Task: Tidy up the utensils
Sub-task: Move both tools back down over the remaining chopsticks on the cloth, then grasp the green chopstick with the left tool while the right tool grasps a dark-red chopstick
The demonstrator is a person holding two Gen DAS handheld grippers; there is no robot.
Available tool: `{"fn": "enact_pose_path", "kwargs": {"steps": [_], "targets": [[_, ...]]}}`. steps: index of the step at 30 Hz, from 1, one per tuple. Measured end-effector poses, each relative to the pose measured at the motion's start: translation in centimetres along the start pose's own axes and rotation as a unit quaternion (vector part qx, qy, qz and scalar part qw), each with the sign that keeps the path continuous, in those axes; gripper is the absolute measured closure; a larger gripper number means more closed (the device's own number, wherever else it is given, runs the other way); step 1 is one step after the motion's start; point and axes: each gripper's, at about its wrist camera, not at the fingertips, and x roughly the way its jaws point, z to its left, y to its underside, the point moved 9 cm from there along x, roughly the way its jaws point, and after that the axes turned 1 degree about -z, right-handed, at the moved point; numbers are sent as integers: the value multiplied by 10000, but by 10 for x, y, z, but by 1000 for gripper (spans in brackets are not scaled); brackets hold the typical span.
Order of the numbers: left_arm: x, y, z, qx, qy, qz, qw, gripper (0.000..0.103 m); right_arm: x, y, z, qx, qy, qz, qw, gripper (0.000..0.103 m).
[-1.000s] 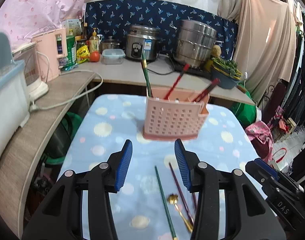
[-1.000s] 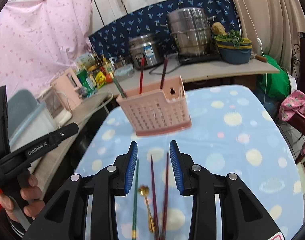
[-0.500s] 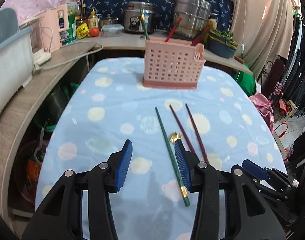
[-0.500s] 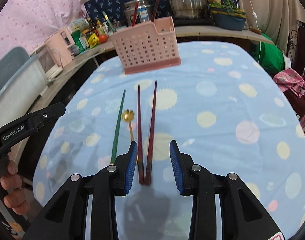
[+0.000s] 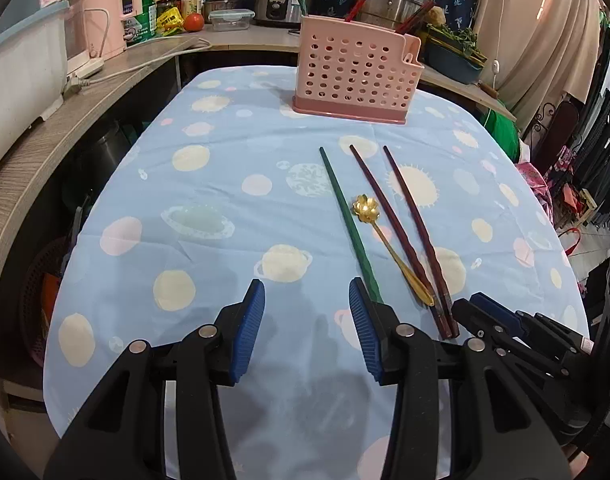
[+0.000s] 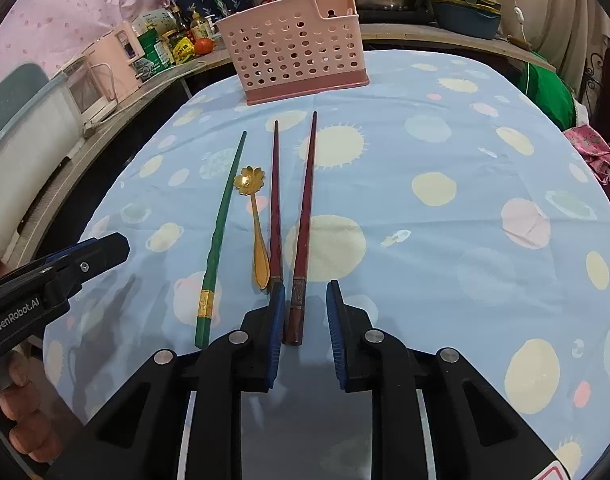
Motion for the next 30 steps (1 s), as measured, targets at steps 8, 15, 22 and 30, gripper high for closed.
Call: {"fn": "enact_pose_path", "kwargs": {"steps": [8, 15, 22, 30], "targets": [[3, 6, -3, 23, 27, 69, 10000, 61, 3, 3, -1, 9, -23, 25, 10000, 89], [6, 12, -11, 81, 112, 142, 9998, 61, 6, 6, 1, -69, 34, 32, 10000, 92], [8, 18, -22, 162, 197, 192, 9995, 52, 3, 8, -5, -9, 42, 10, 10000, 96], [18, 28, -41, 344, 278, 334, 9985, 50, -4, 14, -17, 176, 25, 64, 9998, 96]]}}
